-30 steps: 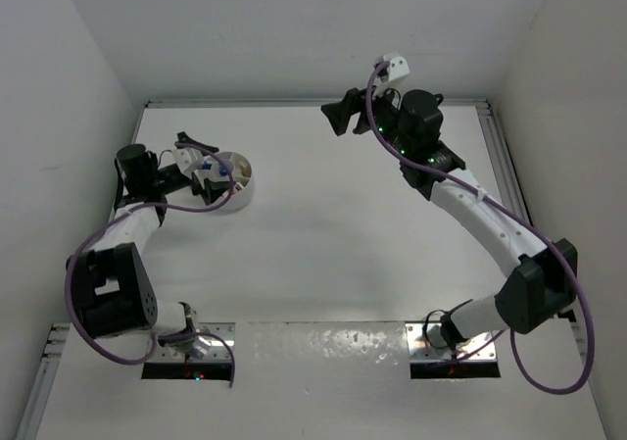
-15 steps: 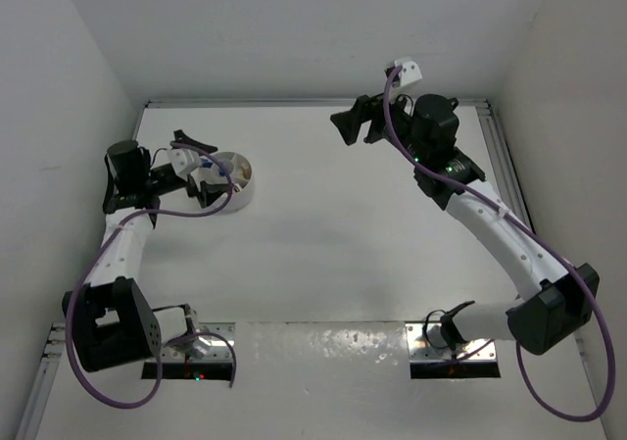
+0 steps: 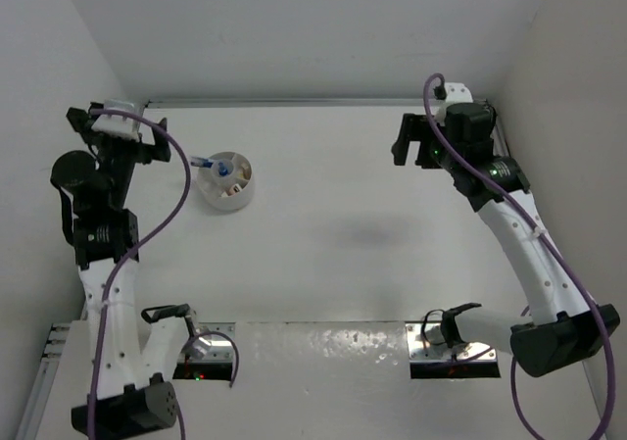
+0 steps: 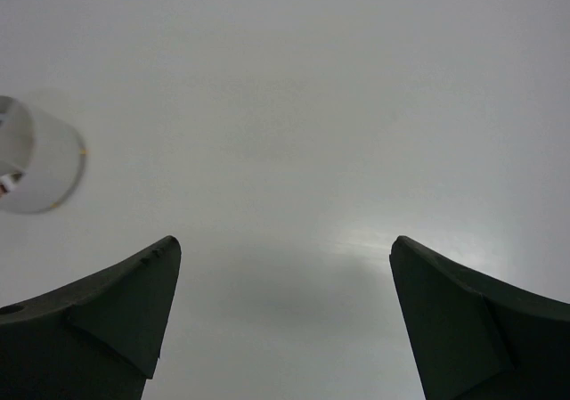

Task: Sort the stationery into containers
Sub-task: Place the stationery in the storage box, then reset both arms

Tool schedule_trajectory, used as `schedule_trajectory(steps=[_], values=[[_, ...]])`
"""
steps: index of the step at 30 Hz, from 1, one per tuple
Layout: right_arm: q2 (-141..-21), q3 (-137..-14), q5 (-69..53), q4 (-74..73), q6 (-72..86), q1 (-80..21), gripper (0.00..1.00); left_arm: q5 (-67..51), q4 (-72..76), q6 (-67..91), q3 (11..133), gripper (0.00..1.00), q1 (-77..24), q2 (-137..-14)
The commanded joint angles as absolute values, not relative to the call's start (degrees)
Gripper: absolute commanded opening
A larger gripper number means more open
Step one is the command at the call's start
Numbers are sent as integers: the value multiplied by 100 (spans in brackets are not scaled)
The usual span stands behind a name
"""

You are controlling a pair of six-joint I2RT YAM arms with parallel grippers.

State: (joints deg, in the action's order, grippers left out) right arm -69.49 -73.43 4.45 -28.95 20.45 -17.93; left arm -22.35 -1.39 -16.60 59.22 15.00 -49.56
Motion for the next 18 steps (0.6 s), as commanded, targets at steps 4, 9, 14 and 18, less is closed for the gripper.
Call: schedule_trajectory(steps=[4, 9, 14, 18], values=[[-6540, -7076, 1256, -4622, 2460, -1389, 99, -231, -1940, -2618, 5485, 100, 1529, -3772], [-6381, -6891, 1994, -5246, 3337, -1380, 99, 447, -3021, -3471, 5677, 100, 1529, -3472], [-5785, -6435, 2224, -5143, 3349, -1371, 99, 1949, -3866, -3191, 6011, 100, 1538, -3411], [-5230, -6074, 2250, -4852, 3419, -1380, 99, 2338, -4306, -2883, 6091, 100, 1538, -3252]])
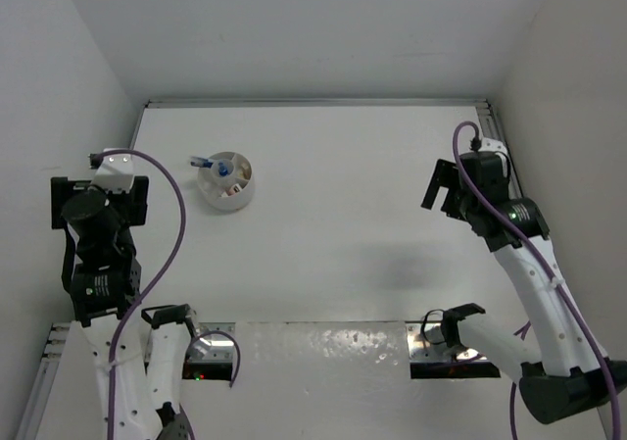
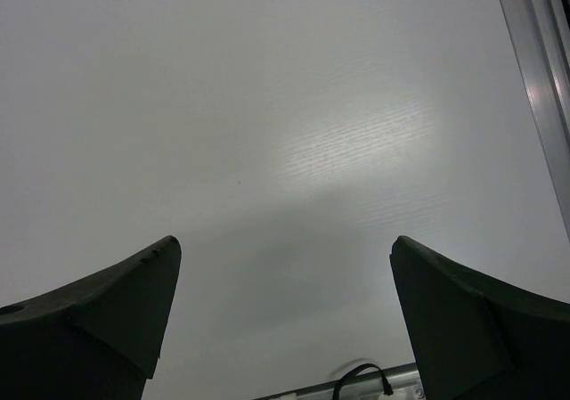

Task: Sort the stationery into containers
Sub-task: Reset both arms

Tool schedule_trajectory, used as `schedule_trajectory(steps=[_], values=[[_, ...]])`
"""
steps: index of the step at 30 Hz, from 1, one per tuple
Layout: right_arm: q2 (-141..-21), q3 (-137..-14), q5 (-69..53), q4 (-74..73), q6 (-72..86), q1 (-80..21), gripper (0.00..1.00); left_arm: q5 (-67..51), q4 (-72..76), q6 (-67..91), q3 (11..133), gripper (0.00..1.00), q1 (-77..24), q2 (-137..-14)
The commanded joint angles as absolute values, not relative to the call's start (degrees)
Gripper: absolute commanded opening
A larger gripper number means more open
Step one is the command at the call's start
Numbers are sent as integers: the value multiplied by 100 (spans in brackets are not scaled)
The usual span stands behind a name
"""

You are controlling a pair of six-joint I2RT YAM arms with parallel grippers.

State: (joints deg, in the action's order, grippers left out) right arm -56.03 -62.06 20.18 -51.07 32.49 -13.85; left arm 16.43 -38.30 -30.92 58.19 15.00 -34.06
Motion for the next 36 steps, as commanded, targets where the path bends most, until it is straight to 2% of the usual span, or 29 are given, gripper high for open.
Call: schedule_trajectory(steps=[1, 9, 21, 28, 36], values=[[-5090, -6047, 2276, -4791, 3393, -1380, 99, 2320, -4376, -2770, 6108, 100, 1538, -3208], [-4966, -6389, 2505, -4922, 3384, -1380, 99, 2180, -4658, -2400, 6249, 100, 1529, -3076], [-5010, -6170, 2347, -4667, 3305, -1380, 99, 2390, -4956, -2487, 6372, 100, 1529, -2953], [-4992, -6056, 2347, -4623, 3208, -1380, 99, 3067, -5650, -3041, 5275, 100, 1433, -1934], [-5036, -6091, 2285, -4597, 3278, -1432, 99, 2830, -5862, -2839, 5256, 100, 1529, -1775]])
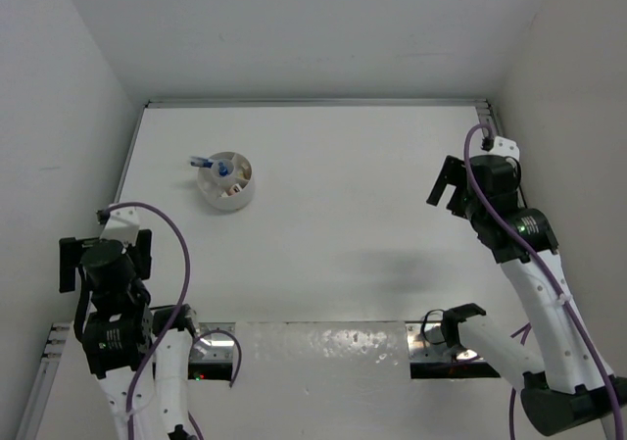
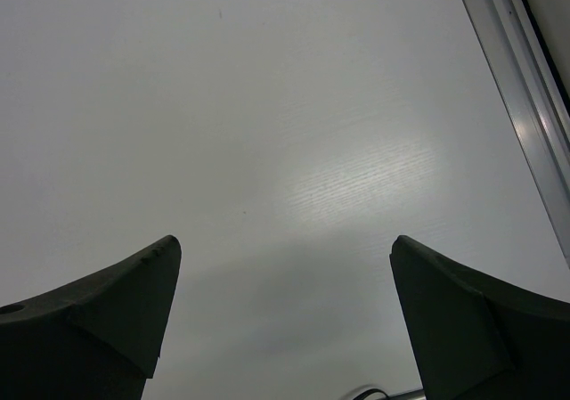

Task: Sort the stationery into containers
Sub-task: Reset both arms

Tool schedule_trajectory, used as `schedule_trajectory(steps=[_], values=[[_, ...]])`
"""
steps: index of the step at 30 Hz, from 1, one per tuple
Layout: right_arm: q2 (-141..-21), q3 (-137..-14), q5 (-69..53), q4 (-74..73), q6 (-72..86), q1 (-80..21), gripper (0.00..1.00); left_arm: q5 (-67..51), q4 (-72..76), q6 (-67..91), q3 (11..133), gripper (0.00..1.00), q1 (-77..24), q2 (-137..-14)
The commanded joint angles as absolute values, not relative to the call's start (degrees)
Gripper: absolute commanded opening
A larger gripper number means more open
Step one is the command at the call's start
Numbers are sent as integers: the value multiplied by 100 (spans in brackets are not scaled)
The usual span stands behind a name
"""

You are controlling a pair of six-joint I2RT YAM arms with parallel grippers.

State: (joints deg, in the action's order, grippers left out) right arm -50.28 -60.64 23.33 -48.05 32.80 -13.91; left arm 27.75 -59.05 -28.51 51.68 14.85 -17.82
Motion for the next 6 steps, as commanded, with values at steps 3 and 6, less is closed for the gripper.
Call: schedule_trajectory(steps=[3, 6], values=[[-5045, -6100, 2364, -4597, 3331, -1485, 99, 2751, -5897, -2786, 5273, 100, 1573, -1784], [-5045, -6126, 2505, -4614, 3227, -1547, 99, 2707, -5898, -2786, 5282, 100, 1582, -1793]])
